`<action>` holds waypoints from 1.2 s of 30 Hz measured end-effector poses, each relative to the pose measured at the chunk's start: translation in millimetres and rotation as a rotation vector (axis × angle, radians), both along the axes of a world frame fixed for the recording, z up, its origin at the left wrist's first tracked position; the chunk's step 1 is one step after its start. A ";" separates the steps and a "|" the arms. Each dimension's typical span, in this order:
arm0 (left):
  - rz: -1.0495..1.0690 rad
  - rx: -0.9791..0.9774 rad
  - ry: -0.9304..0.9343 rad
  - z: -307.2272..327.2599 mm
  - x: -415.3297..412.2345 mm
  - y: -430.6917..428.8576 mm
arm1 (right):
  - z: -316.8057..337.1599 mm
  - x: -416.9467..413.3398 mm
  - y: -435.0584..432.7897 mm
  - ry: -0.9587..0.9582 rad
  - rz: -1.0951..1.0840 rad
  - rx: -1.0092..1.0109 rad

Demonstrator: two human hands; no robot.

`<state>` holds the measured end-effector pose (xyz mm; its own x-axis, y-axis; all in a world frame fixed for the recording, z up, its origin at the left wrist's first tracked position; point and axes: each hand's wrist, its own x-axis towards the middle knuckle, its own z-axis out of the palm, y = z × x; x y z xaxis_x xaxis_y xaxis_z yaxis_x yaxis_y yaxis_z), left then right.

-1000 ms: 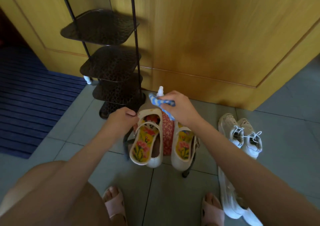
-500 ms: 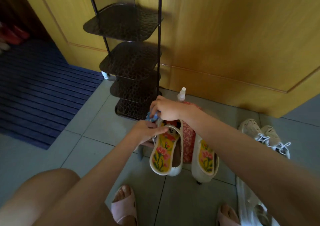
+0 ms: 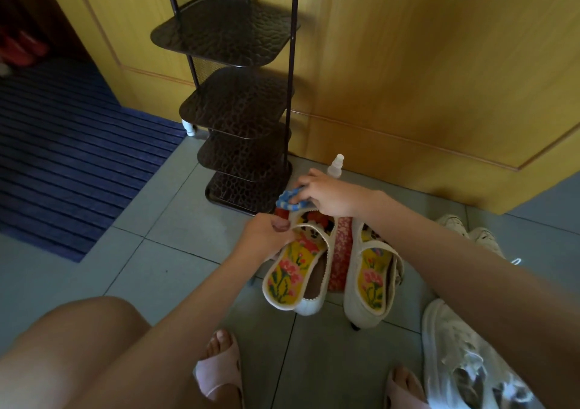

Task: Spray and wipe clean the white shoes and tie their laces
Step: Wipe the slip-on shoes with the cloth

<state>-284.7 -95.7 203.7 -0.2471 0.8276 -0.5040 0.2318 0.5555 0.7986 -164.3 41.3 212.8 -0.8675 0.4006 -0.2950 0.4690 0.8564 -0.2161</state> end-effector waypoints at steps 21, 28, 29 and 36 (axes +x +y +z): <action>-0.106 0.121 0.490 -6.8 8.9 0.9 | -2.4 -1.7 -13.1 0.055 -0.054 -0.062; -0.134 0.120 0.550 -8.9 -7.9 -5.0 | 5.4 11.6 -26.0 0.096 0.012 -0.013; -0.143 0.122 0.567 -8.3 -10.3 -6.9 | 7.2 15.2 -29.3 0.112 0.010 -0.007; -0.141 0.131 0.572 -8.6 -13.3 -14.7 | 4.0 50.4 -47.1 0.109 -0.061 0.028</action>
